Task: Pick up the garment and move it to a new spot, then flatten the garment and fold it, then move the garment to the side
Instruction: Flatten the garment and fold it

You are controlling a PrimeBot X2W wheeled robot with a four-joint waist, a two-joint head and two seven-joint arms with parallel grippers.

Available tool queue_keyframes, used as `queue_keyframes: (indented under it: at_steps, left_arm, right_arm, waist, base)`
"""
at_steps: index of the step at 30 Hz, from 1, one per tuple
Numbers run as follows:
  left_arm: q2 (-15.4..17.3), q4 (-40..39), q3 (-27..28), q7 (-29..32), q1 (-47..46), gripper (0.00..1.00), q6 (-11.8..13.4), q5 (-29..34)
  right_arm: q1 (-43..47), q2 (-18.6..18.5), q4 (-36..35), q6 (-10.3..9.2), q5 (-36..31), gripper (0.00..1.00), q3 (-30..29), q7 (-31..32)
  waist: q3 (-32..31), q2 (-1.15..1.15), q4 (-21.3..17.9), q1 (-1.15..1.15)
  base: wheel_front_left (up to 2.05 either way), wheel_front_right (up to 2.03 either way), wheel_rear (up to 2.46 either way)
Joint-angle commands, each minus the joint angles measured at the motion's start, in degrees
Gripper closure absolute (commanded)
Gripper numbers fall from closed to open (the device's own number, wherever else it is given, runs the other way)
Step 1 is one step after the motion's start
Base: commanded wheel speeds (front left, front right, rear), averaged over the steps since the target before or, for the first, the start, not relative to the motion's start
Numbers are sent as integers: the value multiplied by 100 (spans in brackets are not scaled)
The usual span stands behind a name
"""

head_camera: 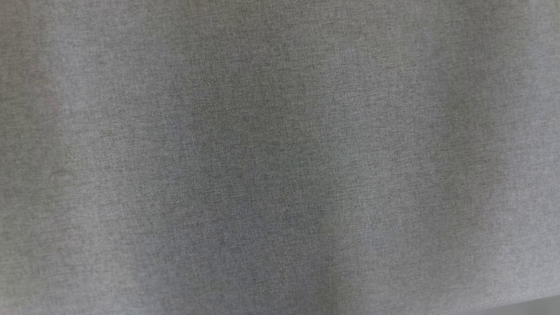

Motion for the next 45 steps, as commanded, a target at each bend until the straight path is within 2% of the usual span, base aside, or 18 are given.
queue_keyframes:
  at_steps: [1, 12, 18, 25, 34, 39, 40, 41, 45]
  left_arm:
    - [48, 31, -12, -37, -87, 100, 16, -63]
    - [73, 170, -251, -235, -108, 100, 16, -295]
    - [110, 106, -370, -452, 243, 100, 16, -548]
    - [314, -265, -419, -754, 1296, 100, 15, -1043]
    - [724, -1355, -62, -965, 3511, 100, 68, -1593]
    - [990, -2820, 515, -962, 5312, 100, 567, -1508]
    - [990, -2820, 515, -962, 5312, 100, 567, -1508]
    - [1079, -3519, 769, -961, 6099, 100, 846, -1471]
    - [1112, -4859, 1124, -961, 7746, 100, 1354, -1431]
  right_arm:
    - [-56, -43, 24, 2, 35, 100, 25, -42]
    - [-232, -17, 147, 2, 186, 100, 343, -160]
    - [86, 11, 8, 2, 322, 100, 608, -262]
    - [1049, -1, -585, 2, 747, 100, 1039, -456]
    - [3070, -237, -1668, 2, 1474, 100, 1472, -806]
    - [4367, -455, -2363, 2, 1772, 100, 1639, -996]
    - [4367, -455, -2363, 2, 1772, 100, 1639, -996]
    - [4912, -546, -2653, 2, 1858, 100, 1677, -1063]
    - [6016, -773, -3202, 2, 1980, 100, 1675, -1166]
  waist:
    - [5, 0, 7, 0]
    - [65, 0, 85, 0]
    - [-82, 0, 123, 0]
    - [-517, 0, 142, 0]
    - [-1222, 0, 195, 0]
    - [-1559, 0, 208, 0]
    - [-1559, 0, 208, 0]
    - [-1676, 0, 233, 0]
    - [-1896, 0, 309, 0]
  base:
    - [0, 0, 0]
    - [0, 0, 0]
    - [0, 0, 0]
    - [0, 0, 0]
    - [0, 0, 0]
    - [0, 0, 0]
    - [0, 0, 0]
    - [0, 0, 0]
    - [0, 0, 0]
